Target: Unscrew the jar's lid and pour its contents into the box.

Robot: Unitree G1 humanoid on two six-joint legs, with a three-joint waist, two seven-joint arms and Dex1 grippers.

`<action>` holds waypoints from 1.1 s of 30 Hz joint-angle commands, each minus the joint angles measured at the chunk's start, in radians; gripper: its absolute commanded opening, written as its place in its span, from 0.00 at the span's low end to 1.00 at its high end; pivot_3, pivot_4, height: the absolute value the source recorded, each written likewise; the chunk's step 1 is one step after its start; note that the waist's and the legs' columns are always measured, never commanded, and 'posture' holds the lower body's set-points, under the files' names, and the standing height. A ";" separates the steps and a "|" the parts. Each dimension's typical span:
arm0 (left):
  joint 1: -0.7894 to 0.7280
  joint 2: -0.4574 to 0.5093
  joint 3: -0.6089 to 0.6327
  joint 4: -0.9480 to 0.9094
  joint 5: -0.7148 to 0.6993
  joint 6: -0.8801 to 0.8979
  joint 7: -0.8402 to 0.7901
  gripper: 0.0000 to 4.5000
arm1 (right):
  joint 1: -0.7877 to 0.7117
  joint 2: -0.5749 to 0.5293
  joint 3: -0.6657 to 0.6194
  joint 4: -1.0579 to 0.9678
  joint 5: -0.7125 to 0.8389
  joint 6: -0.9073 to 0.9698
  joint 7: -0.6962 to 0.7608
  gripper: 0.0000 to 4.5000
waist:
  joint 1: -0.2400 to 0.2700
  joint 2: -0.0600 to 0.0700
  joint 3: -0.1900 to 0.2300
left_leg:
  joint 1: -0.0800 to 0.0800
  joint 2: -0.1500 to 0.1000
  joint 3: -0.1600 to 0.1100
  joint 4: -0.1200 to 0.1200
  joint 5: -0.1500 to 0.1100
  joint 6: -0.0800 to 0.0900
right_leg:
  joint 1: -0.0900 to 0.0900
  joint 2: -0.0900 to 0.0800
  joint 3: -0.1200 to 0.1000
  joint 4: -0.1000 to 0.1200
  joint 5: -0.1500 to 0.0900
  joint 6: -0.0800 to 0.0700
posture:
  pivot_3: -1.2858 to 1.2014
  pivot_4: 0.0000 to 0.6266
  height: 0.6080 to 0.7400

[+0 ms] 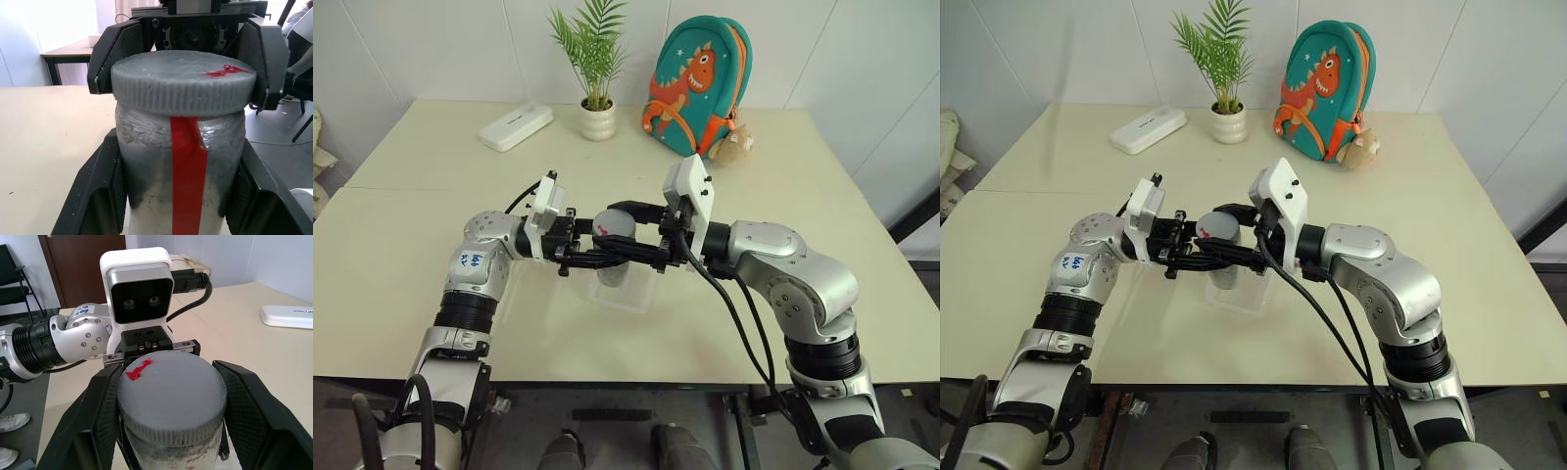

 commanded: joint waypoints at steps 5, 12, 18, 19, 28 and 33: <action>-0.035 0.010 0.003 0.018 0.024 -0.015 0.019 0.46 | -0.048 0.036 0.039 -0.047 0.050 -0.059 0.057 0.93 | 0.000 0.000 0.000 | 0.000 0.000 0.000 0.000 0.000 0.000 | 0.000 0.000 0.000 0.000 0.000 0.000 | 0.52 0.24 1.00; -0.037 0.007 0.002 0.002 0.016 -0.013 0.008 0.46 | -0.056 0.042 0.038 -0.023 0.027 -0.093 0.050 0.99 | 0.000 0.000 0.000 | 0.000 0.000 0.000 0.000 0.000 0.000 | 0.000 0.000 0.000 0.000 0.000 0.000 | 0.52 0.24 1.00; -0.032 0.006 0.004 -0.013 0.006 -0.006 -0.001 0.46 | -0.067 0.031 0.039 0.002 0.017 -0.113 0.048 0.99 | 0.000 0.000 0.000 | 0.000 0.000 0.000 0.000 0.000 0.000 | 0.000 0.000 0.000 0.000 0.000 0.000 | 0.52 0.24 1.00; -0.030 0.007 0.005 -0.014 0.004 -0.007 -0.004 0.46 | -0.070 0.029 0.038 0.008 0.014 -0.117 0.048 0.99 | 0.000 0.000 0.000 | 0.000 0.000 0.000 0.000 0.000 0.000 | 0.000 0.000 0.000 0.000 0.000 0.000 | 0.52 0.24 1.00; -0.031 0.001 0.017 -0.016 -0.009 -0.039 -0.029 0.46 | -0.094 0.017 0.051 0.091 -0.031 -0.175 0.061 0.99 | 0.000 0.000 0.000 | 0.000 0.000 0.000 0.001 0.000 0.000 | 0.000 0.000 0.000 0.000 0.000 0.000 | 0.52 0.24 1.00; -0.023 -0.003 0.020 -0.027 -0.019 -0.039 -0.038 0.46 | -0.115 0.019 0.055 0.145 -0.059 -0.205 0.065 0.99 | 0.000 0.000 0.000 | 0.000 0.000 0.000 0.001 0.000 0.000 | 0.000 0.000 0.000 0.001 0.000 0.000 | 0.52 0.24 1.00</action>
